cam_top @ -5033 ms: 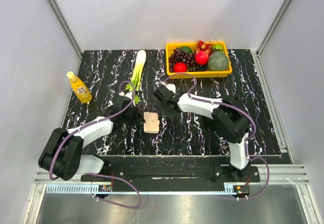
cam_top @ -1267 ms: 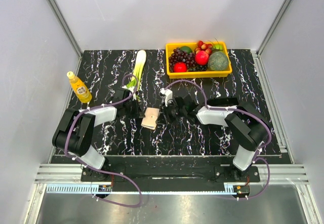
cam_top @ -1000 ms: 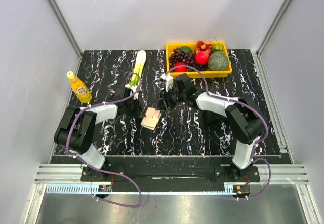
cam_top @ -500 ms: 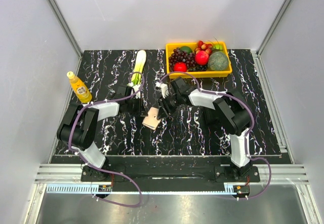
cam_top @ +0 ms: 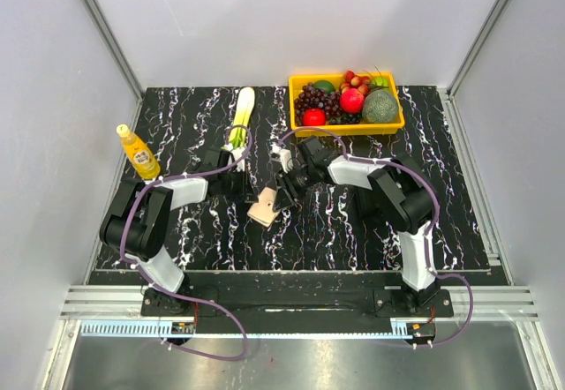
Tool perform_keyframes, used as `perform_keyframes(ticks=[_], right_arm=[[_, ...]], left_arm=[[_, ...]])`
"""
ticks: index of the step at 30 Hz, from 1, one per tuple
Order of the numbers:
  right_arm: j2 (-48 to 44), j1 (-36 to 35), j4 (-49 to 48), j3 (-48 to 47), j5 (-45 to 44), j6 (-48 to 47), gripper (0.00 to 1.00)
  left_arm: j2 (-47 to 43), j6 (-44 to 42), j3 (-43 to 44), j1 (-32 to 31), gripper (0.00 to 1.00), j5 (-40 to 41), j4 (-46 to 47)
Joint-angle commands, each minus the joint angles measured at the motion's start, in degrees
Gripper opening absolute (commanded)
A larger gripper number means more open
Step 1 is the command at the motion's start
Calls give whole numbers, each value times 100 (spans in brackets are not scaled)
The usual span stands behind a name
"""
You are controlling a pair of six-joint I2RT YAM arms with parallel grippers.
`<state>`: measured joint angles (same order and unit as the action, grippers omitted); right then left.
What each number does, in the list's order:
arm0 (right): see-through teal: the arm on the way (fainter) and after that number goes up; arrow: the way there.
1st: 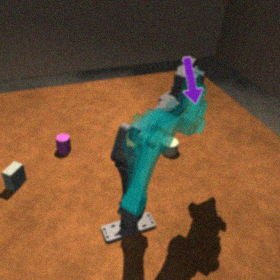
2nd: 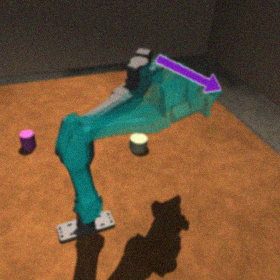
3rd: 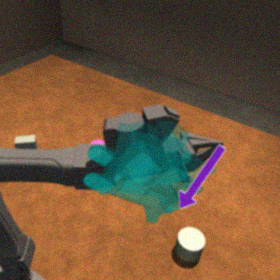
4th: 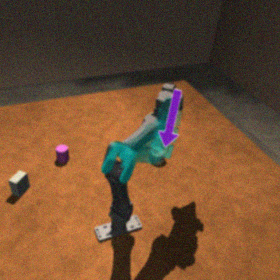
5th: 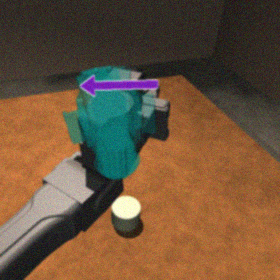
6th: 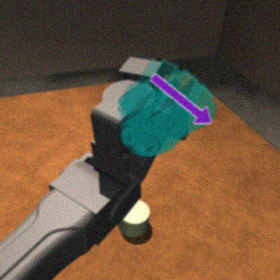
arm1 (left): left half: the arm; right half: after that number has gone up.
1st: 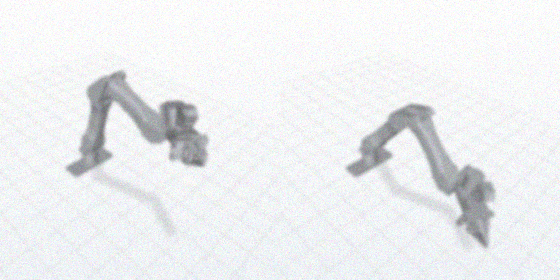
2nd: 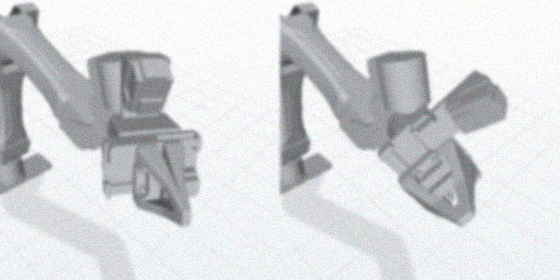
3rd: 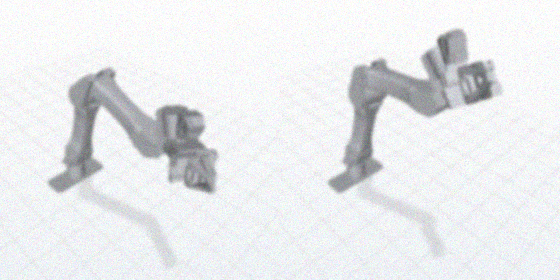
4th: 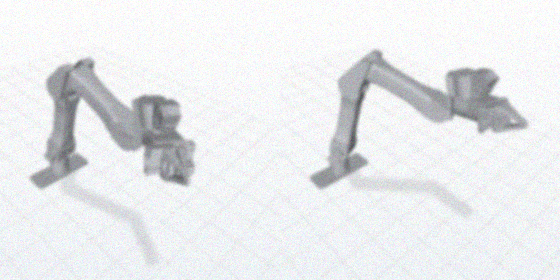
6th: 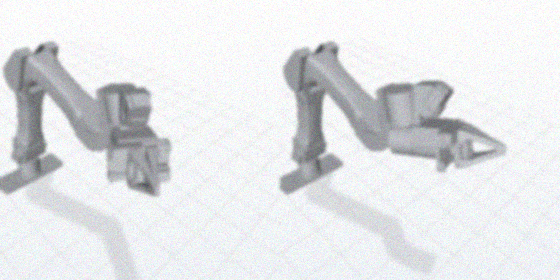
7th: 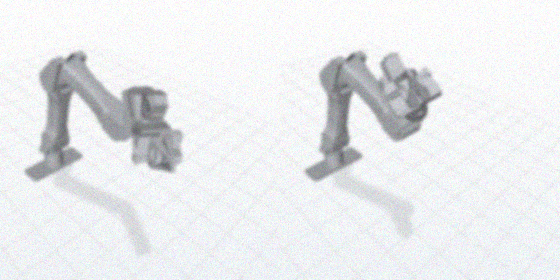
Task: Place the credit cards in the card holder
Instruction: Open the card holder at the center of the board.
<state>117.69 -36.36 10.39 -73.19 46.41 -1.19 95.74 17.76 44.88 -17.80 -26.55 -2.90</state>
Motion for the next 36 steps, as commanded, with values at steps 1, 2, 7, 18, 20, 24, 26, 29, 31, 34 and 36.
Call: perform_keyframes(ticks=[1, 2, 7, 18, 20, 24, 26, 29, 31, 34, 36], right_arm=[[96, -90, -205, -275, 624, 268, 43], [79, -125, -65, -310, 615, 208, 43], [9, -170, 41, -257, 63, 242, 39], [-950, -152, -609, 130, -1066, 435, 45], [-722, -161, -582, -81, -836, 506, 45], [-326, -152, -486, -310, -757, 515, 45], [-203, -161, -529, -293, -800, 515, 45], [-89, -152, -538, -231, -845, 515, 45], [-10, -161, -547, -214, -696, 550, 45], [43, -170, -591, -126, -449, 602, 45], [35, -170, -626, -38, -353, 638, 45]], left_arm=[[103, -44, 20, -57, 0, -228, 175], [94, -36, 12, -57, 0, -228, 175], [6, 8, -50, -65, 0, -220, 246], [-82, 8, -103, -118, 0, -167, 237], [-91, 8, -102, -118, 0, -193, 237], [-126, 17, -103, -127, 0, -211, 237], [-135, 26, -111, -127, 0, -219, 254], [-144, 43, -111, -127, 0, -220, 263], [-144, 43, -111, -127, 0, -237, 263], [-144, 61, -120, -127, 0, -220, 263], [-144, 70, -129, -127, 0, -211, 263]])
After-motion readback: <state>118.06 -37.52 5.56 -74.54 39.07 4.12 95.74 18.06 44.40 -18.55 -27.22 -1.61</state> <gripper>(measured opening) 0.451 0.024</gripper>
